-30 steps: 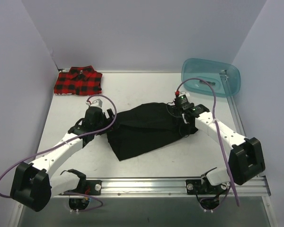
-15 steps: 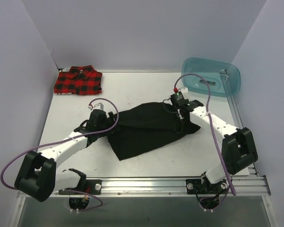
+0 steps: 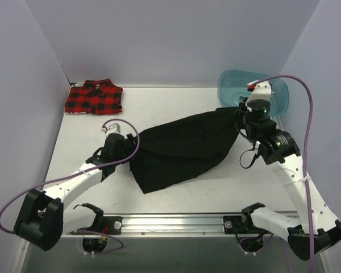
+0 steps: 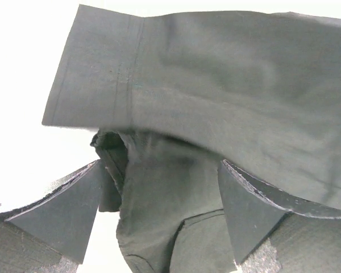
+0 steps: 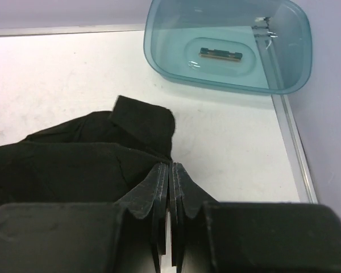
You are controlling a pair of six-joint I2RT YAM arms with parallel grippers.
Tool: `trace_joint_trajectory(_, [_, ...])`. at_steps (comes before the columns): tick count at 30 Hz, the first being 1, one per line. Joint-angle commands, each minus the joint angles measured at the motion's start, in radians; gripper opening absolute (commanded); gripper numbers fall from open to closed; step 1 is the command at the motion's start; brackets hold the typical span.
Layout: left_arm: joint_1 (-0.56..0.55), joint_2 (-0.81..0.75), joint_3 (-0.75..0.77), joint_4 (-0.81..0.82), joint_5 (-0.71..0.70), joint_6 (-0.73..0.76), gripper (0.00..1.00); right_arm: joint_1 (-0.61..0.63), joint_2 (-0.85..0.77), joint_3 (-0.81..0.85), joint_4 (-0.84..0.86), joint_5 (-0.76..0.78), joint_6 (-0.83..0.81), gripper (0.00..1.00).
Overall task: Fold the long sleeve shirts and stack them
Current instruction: Flatten the shirt out
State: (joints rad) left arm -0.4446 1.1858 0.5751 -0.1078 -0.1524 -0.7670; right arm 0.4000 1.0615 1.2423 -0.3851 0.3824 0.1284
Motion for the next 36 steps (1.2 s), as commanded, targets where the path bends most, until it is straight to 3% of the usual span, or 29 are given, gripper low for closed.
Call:
trace_joint_trajectory(1, [-0.003, -0.073, -0.015, 0.085, 0.028, 0.04, 0.89, -0.006, -0.003, -0.027, 0.005, -0.08, -0.003, 0.0])
trace_joint_trajectory(6, [-0.003, -0.115, -0.032, 0.2, 0.134, 0.127, 0.9, -0.006, -0.021, -0.052, 0.011, -0.137, 0.01, 0.0])
trace_joint_trajectory(10, [-0.009, -0.082, -0.003, 0.204, 0.209, 0.114, 0.9, -0.006, -0.028, -0.07, 0.014, -0.177, 0.01, 0.0])
trace_joint_trajectory(17, [-0.023, 0.04, 0.035, 0.198, 0.146, -0.02, 0.88, -0.006, -0.04, -0.099, 0.014, -0.203, 0.013, 0.0])
trace_joint_trajectory(27, [-0.055, 0.195, 0.101, 0.252, 0.037, -0.141, 0.68, -0.003, -0.06, -0.136, 0.017, -0.209, 0.011, 0.0])
trace_joint_trajectory(30, [-0.052, 0.238, 0.127, 0.263, 0.002, -0.147, 0.52, -0.004, -0.051, -0.142, 0.025, -0.208, 0.01, 0.0])
trace_joint_trajectory(31, [-0.049, 0.26, 0.138, 0.264, -0.007, -0.144, 0.38, -0.004, -0.048, -0.141, 0.028, -0.206, 0.008, 0.0])
trace_joint_trajectory(36, [0.053, 0.328, 0.279, 0.26, 0.034, -0.083, 0.04, -0.027, 0.012, -0.104, 0.087, -0.203, -0.007, 0.0])
